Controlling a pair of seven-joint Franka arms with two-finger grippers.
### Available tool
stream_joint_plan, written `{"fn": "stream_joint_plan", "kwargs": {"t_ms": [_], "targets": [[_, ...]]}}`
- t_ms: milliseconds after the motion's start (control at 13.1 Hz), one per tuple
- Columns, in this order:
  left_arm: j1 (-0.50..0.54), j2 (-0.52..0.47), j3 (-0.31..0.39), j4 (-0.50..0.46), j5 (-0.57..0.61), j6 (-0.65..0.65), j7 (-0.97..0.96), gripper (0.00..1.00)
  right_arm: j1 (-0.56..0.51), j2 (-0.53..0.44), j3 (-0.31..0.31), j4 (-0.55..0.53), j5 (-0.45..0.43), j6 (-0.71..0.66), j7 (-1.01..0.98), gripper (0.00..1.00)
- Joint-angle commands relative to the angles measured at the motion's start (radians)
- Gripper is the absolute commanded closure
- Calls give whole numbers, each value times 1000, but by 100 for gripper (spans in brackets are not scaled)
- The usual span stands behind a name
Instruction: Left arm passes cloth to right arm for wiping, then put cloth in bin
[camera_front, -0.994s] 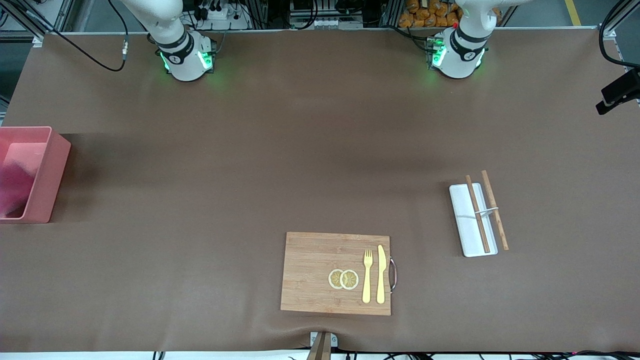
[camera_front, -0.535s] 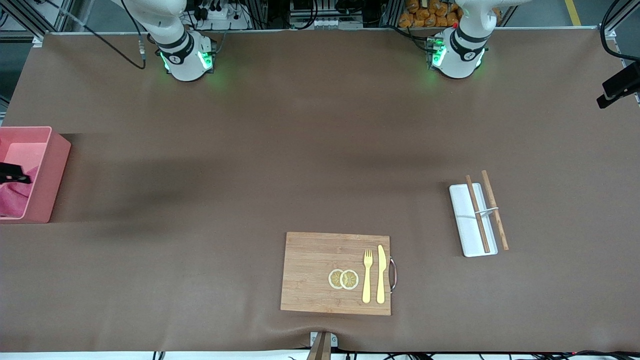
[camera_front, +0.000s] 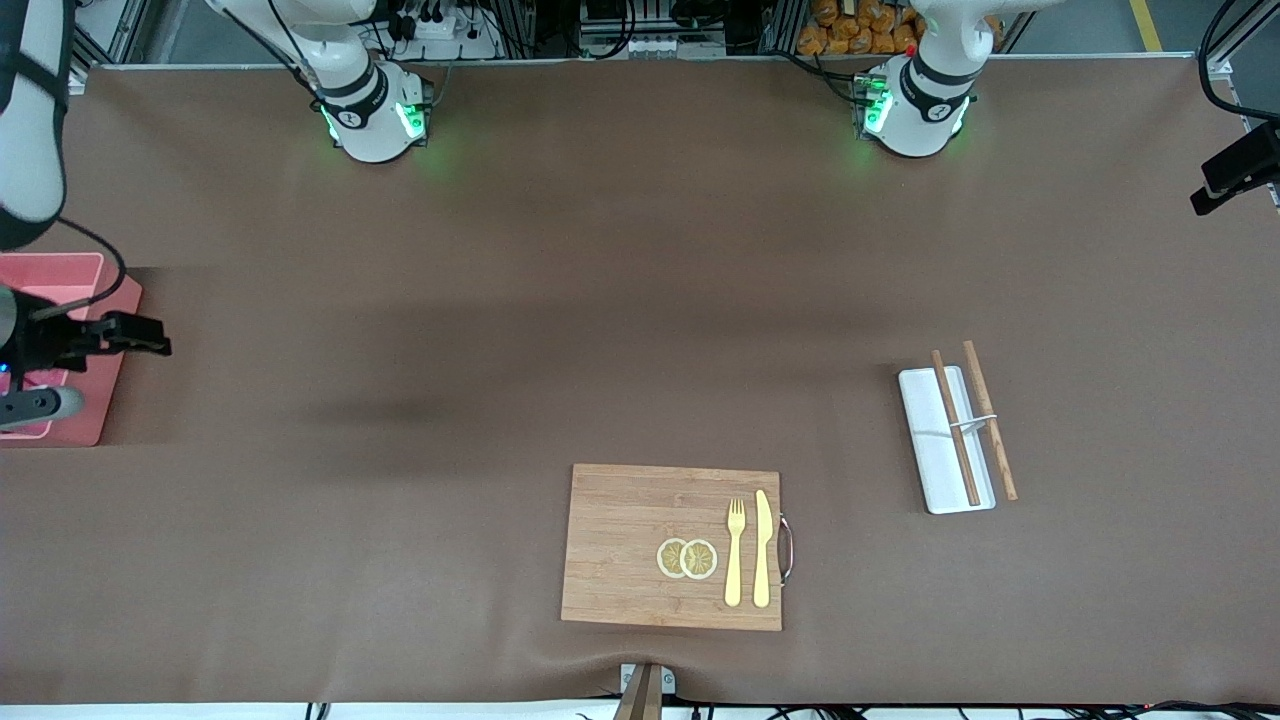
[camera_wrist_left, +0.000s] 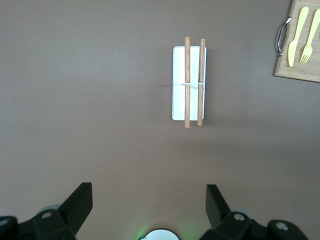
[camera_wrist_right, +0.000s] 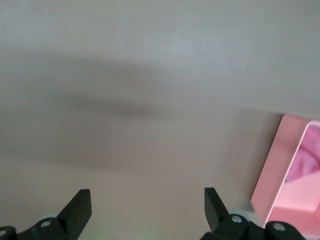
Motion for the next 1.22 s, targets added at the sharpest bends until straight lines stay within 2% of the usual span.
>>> {"fn": "stream_joint_plan", "kwargs": {"t_ms": [0,153,306,688,1147], "targets": [[1,-37,3,-21,10,-13,26,0,-2,-157,-15,-158,49,-18,104,0],[2,-49,3,-27,9,-13,28,0,-5,-220,-15,-215,78,-16,187,0],[2,-51,3,-32,9,-13,28,0,-23,-230,-12,-213,119,-18,188,0],[1,-58,-5,-33,9,-26,26,0,-77,-276,32,-212,114,-61,176,0],[-5,-63,-42,-76,1,-7,-49,0,-49,-279,17,-206,100,-59,133,0]]}}
